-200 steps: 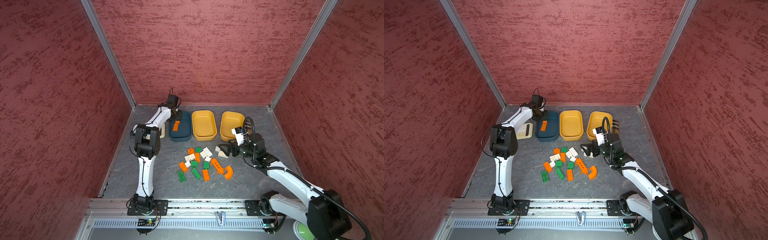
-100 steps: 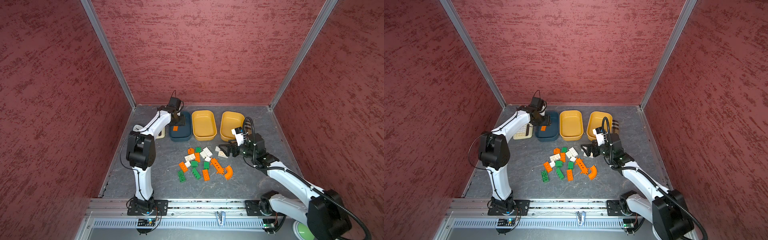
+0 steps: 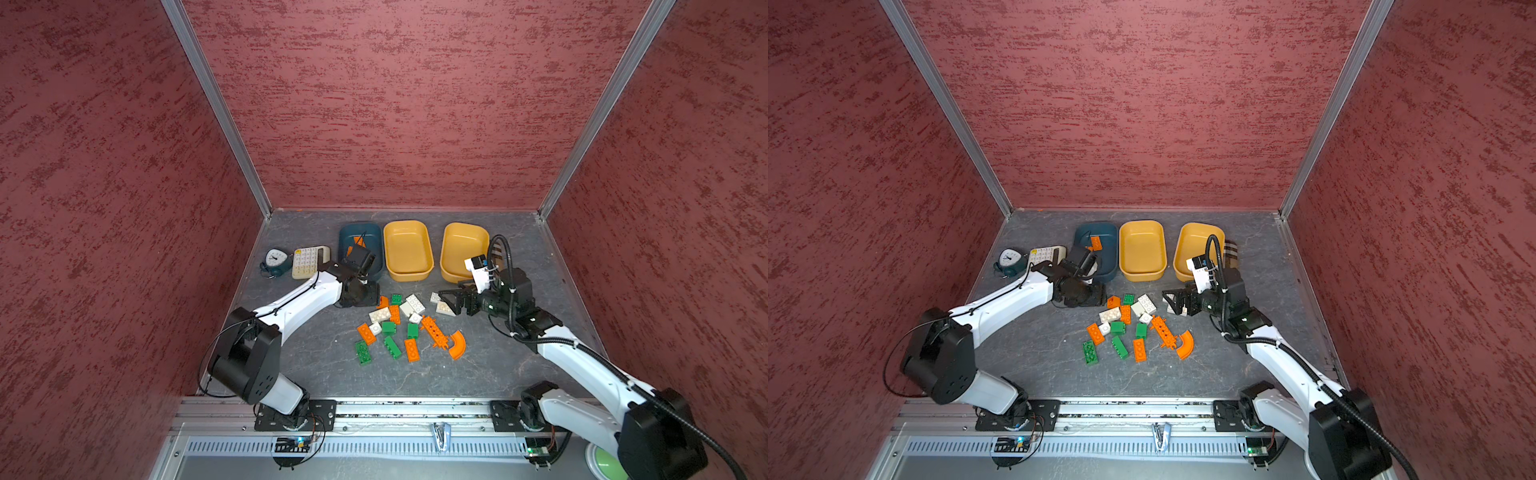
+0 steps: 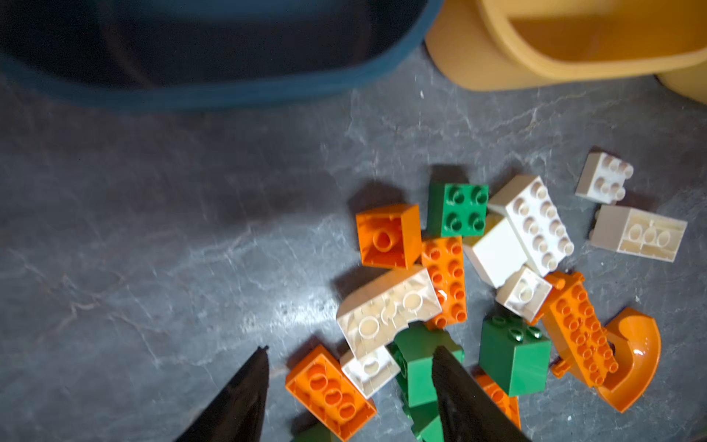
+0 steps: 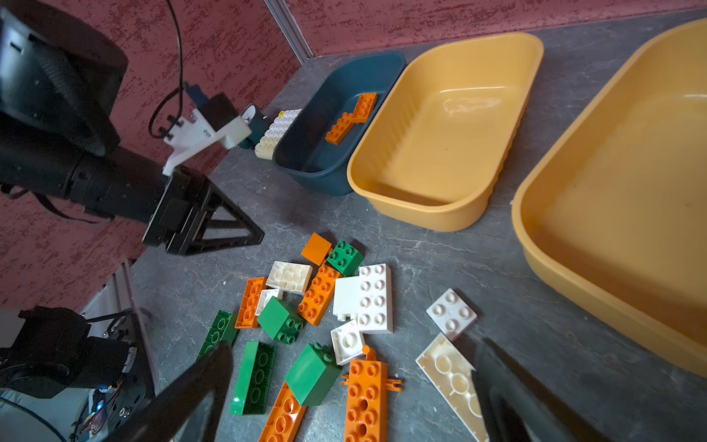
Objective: Sort the legos into containers by color
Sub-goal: Pick up the lego from the middle-left of the table.
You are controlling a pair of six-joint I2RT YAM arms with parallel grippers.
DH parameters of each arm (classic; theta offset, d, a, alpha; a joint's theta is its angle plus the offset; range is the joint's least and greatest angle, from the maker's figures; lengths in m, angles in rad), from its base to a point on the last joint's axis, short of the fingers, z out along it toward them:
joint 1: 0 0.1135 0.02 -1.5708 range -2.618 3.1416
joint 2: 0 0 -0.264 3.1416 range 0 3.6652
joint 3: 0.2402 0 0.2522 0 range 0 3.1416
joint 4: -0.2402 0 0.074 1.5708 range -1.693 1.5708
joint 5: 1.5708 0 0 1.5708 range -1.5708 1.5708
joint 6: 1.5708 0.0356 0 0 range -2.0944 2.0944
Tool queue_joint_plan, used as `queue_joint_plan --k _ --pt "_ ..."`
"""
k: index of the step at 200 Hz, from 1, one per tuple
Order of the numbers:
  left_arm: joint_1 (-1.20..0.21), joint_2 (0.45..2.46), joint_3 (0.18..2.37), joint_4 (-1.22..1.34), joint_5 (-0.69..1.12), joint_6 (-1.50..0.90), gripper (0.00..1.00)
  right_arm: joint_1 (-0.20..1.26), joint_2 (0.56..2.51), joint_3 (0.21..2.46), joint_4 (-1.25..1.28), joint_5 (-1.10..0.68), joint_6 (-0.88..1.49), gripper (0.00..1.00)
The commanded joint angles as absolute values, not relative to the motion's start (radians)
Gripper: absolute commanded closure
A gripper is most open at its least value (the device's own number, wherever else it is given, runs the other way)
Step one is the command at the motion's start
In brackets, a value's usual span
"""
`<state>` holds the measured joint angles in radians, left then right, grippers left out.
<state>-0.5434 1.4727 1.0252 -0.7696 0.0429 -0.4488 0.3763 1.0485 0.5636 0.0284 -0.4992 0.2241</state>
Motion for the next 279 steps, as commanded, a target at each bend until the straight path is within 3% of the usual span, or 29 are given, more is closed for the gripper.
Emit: queue_joint_plan --k 1,94,187,233,279 --pt "-0.608 1.389 0.968 -0.793 0.0 -0.58 0.31 0.384 1.038 0.547 0.032 -0.529 0.215 0.01" --pt "-0.88 1.293 0.733 -0.811 -0.082 -0.955 0.34 0.385 1.049 0.528 0.041 -0.601 0.221 0.01" --pt "-0.852 1.346 0.657 -0.724 -0.098 -0.965 0.48 0.385 1.048 0.521 0.038 -0.596 0.212 0.01" --pt "-0.823 1.346 0.666 -0.747 -0.096 -0.923 0.67 0.385 1.038 0.521 0.025 -0.583 0.206 0.01" --pt "-0.739 1.3 0.824 -0.871 -0.101 -0.772 0.68 0.385 1.033 0.536 0.029 -0.574 0.204 0.01"
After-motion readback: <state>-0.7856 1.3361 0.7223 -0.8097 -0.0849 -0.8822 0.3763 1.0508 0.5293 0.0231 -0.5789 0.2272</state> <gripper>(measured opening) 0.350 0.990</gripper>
